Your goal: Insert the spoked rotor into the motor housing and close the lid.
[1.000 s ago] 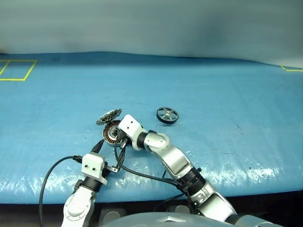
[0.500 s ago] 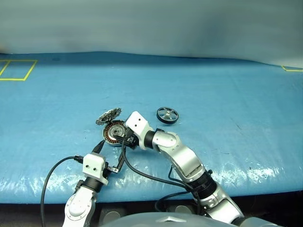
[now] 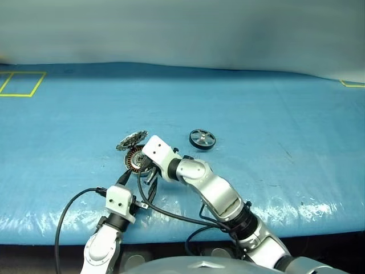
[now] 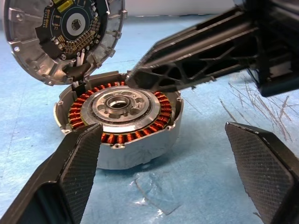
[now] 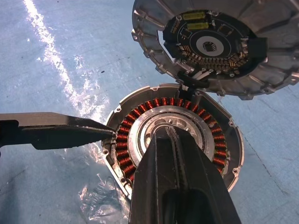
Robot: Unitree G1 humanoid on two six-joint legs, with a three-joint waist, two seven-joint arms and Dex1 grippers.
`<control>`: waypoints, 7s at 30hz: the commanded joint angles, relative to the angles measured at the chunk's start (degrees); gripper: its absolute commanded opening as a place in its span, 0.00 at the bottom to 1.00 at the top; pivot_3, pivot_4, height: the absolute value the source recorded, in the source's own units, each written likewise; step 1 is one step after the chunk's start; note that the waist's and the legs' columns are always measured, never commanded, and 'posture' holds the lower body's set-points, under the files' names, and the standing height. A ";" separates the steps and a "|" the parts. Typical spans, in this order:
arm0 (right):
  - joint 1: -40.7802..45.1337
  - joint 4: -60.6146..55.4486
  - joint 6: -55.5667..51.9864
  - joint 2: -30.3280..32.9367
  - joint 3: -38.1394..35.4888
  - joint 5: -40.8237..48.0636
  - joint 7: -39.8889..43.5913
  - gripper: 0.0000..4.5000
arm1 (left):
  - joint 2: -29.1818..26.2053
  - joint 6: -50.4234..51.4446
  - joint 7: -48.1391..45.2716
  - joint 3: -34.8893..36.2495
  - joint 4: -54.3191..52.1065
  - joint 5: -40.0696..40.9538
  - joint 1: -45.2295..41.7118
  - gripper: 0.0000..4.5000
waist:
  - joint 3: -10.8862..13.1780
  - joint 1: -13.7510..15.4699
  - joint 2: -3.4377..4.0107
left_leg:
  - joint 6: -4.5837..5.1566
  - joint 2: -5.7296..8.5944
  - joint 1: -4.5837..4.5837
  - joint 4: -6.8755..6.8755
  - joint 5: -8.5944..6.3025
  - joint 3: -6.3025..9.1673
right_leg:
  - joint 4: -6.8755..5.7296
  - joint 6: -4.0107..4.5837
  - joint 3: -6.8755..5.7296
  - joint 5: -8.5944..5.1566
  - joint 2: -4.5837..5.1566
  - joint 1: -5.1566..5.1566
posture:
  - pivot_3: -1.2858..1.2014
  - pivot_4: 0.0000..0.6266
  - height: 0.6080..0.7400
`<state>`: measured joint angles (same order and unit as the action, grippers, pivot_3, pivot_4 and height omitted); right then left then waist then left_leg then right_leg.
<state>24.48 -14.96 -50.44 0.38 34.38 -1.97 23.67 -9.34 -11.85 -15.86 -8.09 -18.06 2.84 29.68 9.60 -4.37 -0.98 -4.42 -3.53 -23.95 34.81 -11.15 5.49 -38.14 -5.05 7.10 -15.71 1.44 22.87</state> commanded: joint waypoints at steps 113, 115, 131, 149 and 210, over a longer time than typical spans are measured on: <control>2.49 -2.27 -17.83 8.26 -31.90 9.20 -10.48 0.77 | -0.48 -2.72 1.34 -1.15 -2.47 -2.17 0.22 1.00 | -0.08 -0.01 0.27 | 0.04 0.03 -0.69 0.26 0.02 0.03 | -0.05 -0.20 0.01 0.20 -0.02 0.55 | 0.52 0.24 1.00; 2.43 -2.09 -17.80 7.99 -31.00 9.47 -10.30 0.77 | -0.50 -2.74 1.39 -1.10 -2.54 -2.13 0.39 1.00 | -0.08 -0.02 0.27 | 0.04 0.03 -0.69 0.26 0.02 0.03 | -0.05 -0.20 0.01 0.20 -0.02 0.55 | 0.52 0.24 1.00; -1.32 -1.94 -17.87 10.17 -26.16 8.62 -11.75 0.77 | -0.17 -3.16 2.44 -1.50 -3.01 -2.59 1.64 1.00 | -0.16 0.10 0.28 | 0.06 0.03 -0.62 0.31 0.03 0.04 | -0.07 -0.20 0.00 0.20 -0.02 0.45 | 0.52 0.24 1.00; -0.52 -6.29 -12.60 5.48 -32.77 14.11 -11.34 0.77 | -0.36 -3.05 1.97 -1.37 -2.87 -2.18 1.56 1.00 | -0.16 -0.13 0.33 | 0.07 0.04 -0.47 0.33 0.03 0.04 | -0.05 -0.18 0.01 0.19 -0.02 0.26 | 0.52 0.24 1.00; -4.24 -1.06 -14.50 1.62 -27.11 8.23 -20.98 0.50 | -0.34 -2.99 2.14 -1.17 -2.41 -2.36 0.62 1.00 | -0.21 -0.24 0.29 | 0.07 0.03 -0.30 0.37 0.04 0.04 | -0.07 -0.17 0.01 0.19 -0.02 0.09 | 0.52 0.24 1.00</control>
<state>20.06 -17.73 -63.25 2.14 7.81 6.09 2.66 -9.54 -14.12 -13.83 -9.34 -19.11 0.18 30.10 9.39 -4.61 -0.68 -4.35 -3.50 -24.19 35.18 -11.11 5.53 -38.20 -5.22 7.11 -15.52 1.43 22.91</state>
